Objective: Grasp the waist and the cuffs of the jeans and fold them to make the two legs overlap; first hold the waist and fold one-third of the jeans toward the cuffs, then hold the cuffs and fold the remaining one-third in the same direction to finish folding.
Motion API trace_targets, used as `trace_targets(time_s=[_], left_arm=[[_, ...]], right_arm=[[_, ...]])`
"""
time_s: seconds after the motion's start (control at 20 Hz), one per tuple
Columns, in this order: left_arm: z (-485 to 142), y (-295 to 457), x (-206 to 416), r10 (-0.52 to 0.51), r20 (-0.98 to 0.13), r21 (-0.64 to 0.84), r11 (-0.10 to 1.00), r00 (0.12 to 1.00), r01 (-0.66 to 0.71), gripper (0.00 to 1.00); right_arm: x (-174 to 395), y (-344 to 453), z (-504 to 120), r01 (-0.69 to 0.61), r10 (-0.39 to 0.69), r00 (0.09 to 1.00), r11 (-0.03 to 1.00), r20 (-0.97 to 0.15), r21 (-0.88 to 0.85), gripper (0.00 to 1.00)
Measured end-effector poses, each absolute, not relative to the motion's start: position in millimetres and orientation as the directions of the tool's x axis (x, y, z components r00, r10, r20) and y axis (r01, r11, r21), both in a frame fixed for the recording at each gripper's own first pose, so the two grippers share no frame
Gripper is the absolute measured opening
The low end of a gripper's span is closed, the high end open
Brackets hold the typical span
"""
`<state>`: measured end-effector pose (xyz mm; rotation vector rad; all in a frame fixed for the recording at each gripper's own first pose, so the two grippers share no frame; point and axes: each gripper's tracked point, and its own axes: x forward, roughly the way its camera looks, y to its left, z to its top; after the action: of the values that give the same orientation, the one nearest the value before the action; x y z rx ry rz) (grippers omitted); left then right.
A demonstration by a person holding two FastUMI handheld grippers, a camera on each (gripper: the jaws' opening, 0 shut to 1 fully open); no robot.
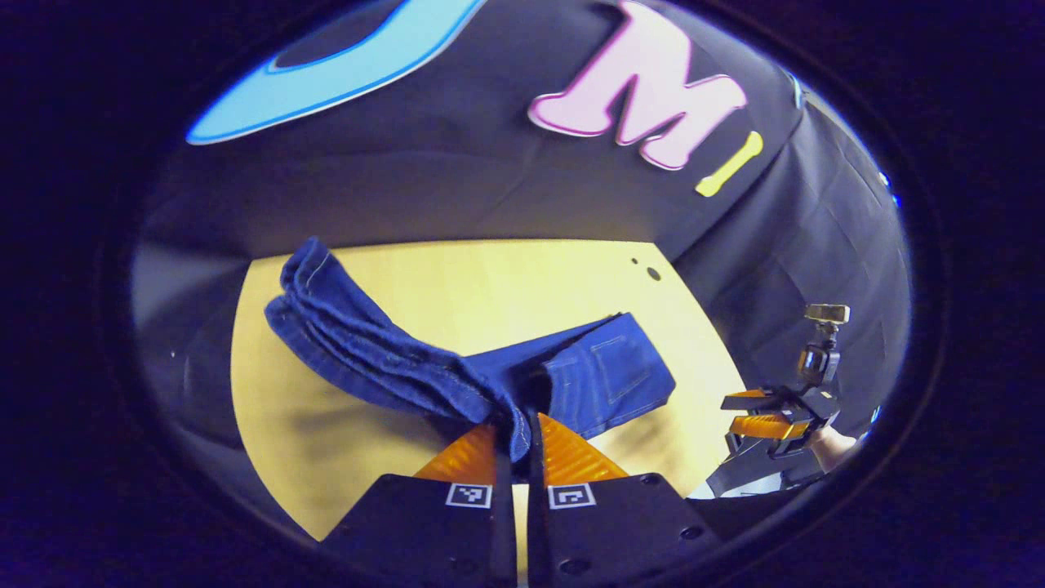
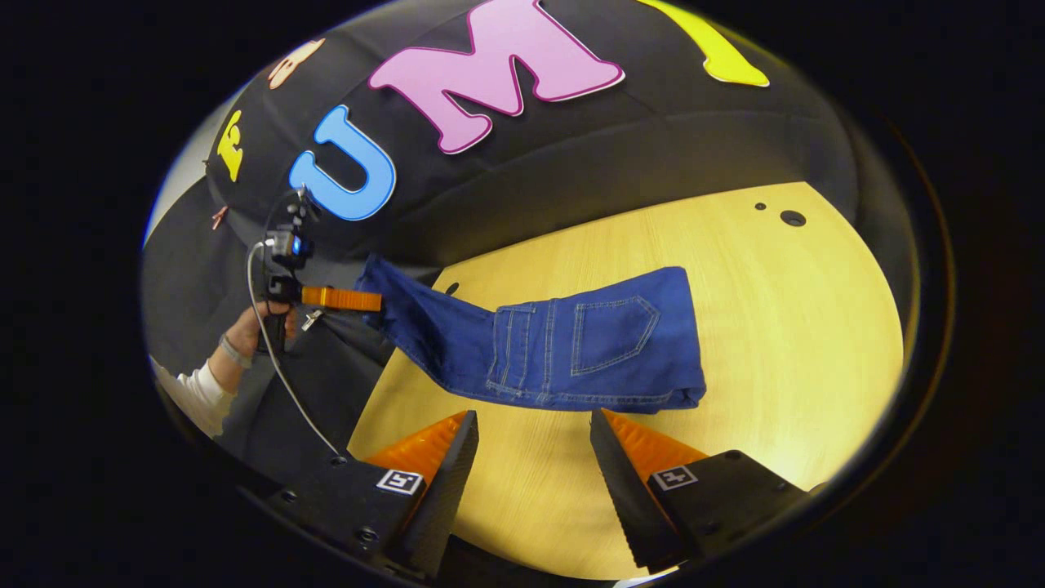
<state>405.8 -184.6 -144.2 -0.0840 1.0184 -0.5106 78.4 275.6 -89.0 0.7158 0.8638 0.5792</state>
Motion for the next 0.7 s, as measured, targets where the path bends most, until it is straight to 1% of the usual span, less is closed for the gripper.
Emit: trace_targets(time_s=[0.1, 0.2, 0.25, 0.3, 0.4, 0.45, 0.5, 0.55, 0.6, 0.65, 0.7], left_arm=[[-146.7, -249.3, 410.0, -0.516, -0.761, -0.333, 0.83, 0.392, 0.447, 0.11], [-170.2, -315.5, 406.2, -0.569, -0.755, -0.376, 0.783, 0.325, 0.496, 0.11], [-183.9, -335.3, 403.5, -0.582, -0.763, -0.401, 0.768, 0.282, 0.5, 0.11], [-204.8, -349.0, 405.1, -0.577, -0.772, -0.396, 0.765, 0.267, 0.509, 0.11], [-261.2, -357.5, 403.6, -0.5, -0.836, -0.353, 0.805, 0.225, 0.477, 0.11], [-289.7, -354.6, 401.9, -0.442, -0.873, -0.311, 0.831, 0.207, 0.462, 0.11], [-314.4, -350.5, 406.0, -0.382, -0.9, -0.251, 0.848, 0.211, 0.466, 0.12], [-333.9, -350.8, 406.0, -0.329, -0.915, -0.193, 0.865, 0.234, 0.463, 0.16], [-346.8, -356.9, 401.2, -0.321, -0.917, -0.184, 0.867, 0.237, 0.464, 0.36], [-350.1, -358.2, 402.0, -0.314, -0.916, -0.176, 0.874, 0.25, 0.453, 0.35], [-356.9, -366.2, 398.4, -0.316, -0.909, -0.176, 0.882, 0.272, 0.438, 0.43]], right_arm=[[75.9, 269.2, -87.6, -0.175, 0.706, 0.532, 0.632, -0.468, 0.755, 0.85], [69.3, 255.1, -91.3, -0.183, 0.692, 0.542, 0.652, -0.478, 0.736, 0.85], [66.6, 248.0, -94.6, -0.177, 0.684, 0.547, 0.658, -0.483, 0.732, 0.86], [65.6, 242.2, -98.6, -0.163, 0.678, 0.553, 0.658, -0.484, 0.735, 0.86], [62.0, 230.6, -103.5, -0.135, 0.669, 0.564, 0.653, -0.484, 0.745, 0.86], [62.2, 223.7, -107.1, -0.126, 0.66, 0.571, 0.658, -0.488, 0.742, 0.86], [61.3, 216.2, -110.9, -0.119, 0.652, 0.577, 0.662, -0.491, 0.74, 0.86], [62.5, 208.5, -115.1, -0.109, 0.641, 0.585, 0.669, -0.496, 0.735, 0.86], [63.8, 199.9, -119.3, -0.103, 0.63, 0.592, 0.678, -0.502, 0.728, 0.86], [67.4, 193.0, -123.1, -0.104, 0.619, 0.601, 0.688, -0.506, 0.718, 0.86], [71.3, 184.5, -127.6, -0.107, 0.605, 0.61, 0.702, -0.511, 0.704, 0.86]])
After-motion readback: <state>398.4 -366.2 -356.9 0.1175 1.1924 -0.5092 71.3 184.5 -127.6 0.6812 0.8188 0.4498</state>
